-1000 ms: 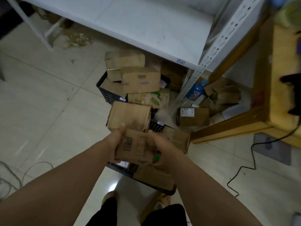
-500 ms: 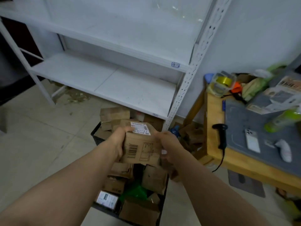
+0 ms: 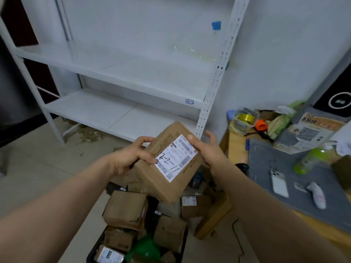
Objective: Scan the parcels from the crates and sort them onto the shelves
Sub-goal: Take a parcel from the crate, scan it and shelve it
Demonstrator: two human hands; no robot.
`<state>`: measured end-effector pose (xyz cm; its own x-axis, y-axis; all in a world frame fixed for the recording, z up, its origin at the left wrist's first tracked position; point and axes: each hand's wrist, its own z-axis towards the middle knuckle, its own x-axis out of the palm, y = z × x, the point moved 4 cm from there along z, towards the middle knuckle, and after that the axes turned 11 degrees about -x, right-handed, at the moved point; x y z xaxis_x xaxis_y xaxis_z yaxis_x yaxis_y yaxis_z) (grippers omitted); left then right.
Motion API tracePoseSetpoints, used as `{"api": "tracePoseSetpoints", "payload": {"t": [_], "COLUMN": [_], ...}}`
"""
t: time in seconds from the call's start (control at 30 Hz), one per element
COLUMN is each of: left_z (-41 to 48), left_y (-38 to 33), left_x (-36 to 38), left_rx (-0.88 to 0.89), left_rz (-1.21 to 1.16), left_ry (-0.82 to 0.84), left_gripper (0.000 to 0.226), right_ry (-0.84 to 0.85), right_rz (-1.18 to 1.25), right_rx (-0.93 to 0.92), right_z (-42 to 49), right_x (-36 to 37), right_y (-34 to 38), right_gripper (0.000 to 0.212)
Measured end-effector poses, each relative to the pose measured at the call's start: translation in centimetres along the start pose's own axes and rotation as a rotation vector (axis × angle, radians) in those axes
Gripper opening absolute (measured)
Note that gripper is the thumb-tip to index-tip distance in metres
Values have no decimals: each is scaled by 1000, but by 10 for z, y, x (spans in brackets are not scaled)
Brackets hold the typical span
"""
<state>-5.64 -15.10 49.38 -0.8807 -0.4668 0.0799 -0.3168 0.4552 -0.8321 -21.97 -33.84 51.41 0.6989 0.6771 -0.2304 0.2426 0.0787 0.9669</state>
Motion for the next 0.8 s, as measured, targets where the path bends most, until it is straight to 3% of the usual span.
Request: {"api": "tracePoseSetpoints", "payload": {"t": [0.13, 0.23, 0.33, 0.47, 0.53, 0.8], "left_z": [-13, -18, -19, -13, -9, 18], "left_y": [-22, -32, -41, -46, -44, -41], "left_x": [9, 17, 20, 11, -1, -15], "left_rx": [-25, -65, -87, -90, -77, -105], "left_rz": [436, 510, 561, 465, 393, 222], "left_ry": [78, 153, 226, 251, 270, 353], "left_gripper": [81, 76, 75, 79, 86, 103], "right_ry": [241, 486, 615, 579, 590, 531], "right_rz": [-216, -284, -128, 71, 107, -150], "right_rx": [-138, -93, -5, 46, 51, 36], "right_z": [1, 2, 3, 17, 23, 38], "right_x": [-21, -21, -14, -7, -2, 24], "right_y": [20, 17, 6, -7, -3, 47], "right_gripper": [99, 106, 99, 107, 100, 62]}}
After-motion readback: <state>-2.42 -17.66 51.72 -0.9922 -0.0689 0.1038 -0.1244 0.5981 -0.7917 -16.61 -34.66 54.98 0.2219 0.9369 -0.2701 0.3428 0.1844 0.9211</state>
